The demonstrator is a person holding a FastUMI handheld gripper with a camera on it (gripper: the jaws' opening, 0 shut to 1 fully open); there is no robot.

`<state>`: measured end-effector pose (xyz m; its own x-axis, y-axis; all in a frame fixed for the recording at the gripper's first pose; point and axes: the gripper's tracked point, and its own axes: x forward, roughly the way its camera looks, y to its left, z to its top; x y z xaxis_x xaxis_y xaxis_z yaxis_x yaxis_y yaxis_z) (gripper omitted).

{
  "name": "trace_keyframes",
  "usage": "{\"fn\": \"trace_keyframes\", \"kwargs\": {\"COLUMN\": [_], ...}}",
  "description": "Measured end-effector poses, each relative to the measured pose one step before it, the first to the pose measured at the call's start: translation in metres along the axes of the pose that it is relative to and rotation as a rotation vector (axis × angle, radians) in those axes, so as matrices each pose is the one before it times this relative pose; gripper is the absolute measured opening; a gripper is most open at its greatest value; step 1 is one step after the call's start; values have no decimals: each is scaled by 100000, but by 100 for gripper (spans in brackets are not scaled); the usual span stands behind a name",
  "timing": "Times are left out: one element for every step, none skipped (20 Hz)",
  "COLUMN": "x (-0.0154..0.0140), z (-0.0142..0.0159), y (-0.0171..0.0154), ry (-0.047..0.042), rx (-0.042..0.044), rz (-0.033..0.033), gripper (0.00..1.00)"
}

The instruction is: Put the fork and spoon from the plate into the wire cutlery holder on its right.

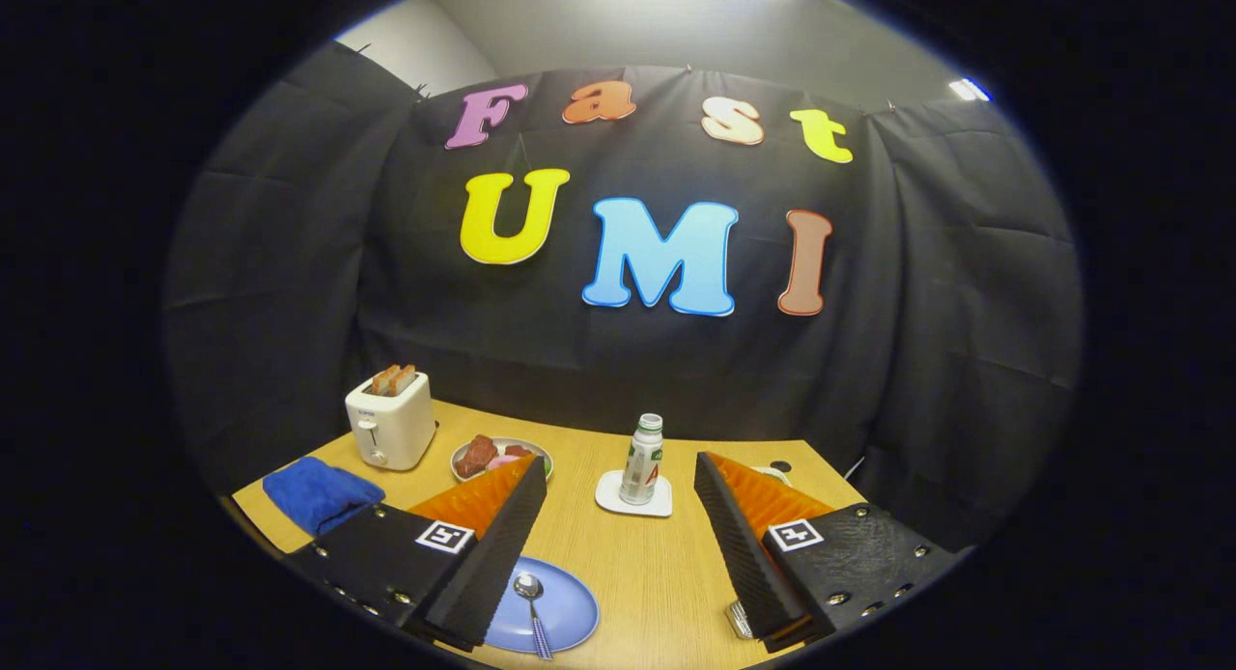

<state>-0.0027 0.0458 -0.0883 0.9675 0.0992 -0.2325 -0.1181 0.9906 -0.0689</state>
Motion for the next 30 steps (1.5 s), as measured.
{"fn": "trace_keyframes", "kwargs": {"x": [80,103,211,240,248,368,341,322,189,241,251,321,367,362,426,407,269,242,393,441,576,555,624,662,662,343,747,483,314,115], "z": [-731,-602,-601,-681,-979,-1044,-1061,-851,-640,-510,-568,-488,-592,-586,-712,-590,-699,-582,-811,-782,-1039,-913,-1048,-898,-827,-859,-727,-401,-341,-173], "y": [198,304,455,554,568,523,579,476,412,408,413,449,554,598,615,465,291,267,345,327,438,326,306,182,204,176,403,307,134,-171], "ry": [2436,2259,2424,2822,3248,4100,4120,3420,2587,1992,1974,2063,2281,2502,2449,2336,2367,2431,2708,3069,3384,3856,4030,4112,3617,4272,3241,2749,1834,1530], "rx": [-1645,-1405,-1537,-1260,-1157,-923,-518,-648,-799,-794,-688,-704,-731,-704,-877,-1059,-1439,-989,-588,-359,-245,-536,-486,-762,-310,-136,-258,-617,-685,-604], "rz": [535,800,1281,1820,1943,1939,1911,1550,1215,977,1022,1256,1702,2177,2348,1880,1056,983,983,1419,1575,1415,1118,825,1218,1189,2076,1705,799,-276], "gripper": [95,95,95,95,95,95,95,95,95,95,95,95,95,95,95,95,95,95,95,95,95,95,94,94,94,94,93,91,85,84]}}
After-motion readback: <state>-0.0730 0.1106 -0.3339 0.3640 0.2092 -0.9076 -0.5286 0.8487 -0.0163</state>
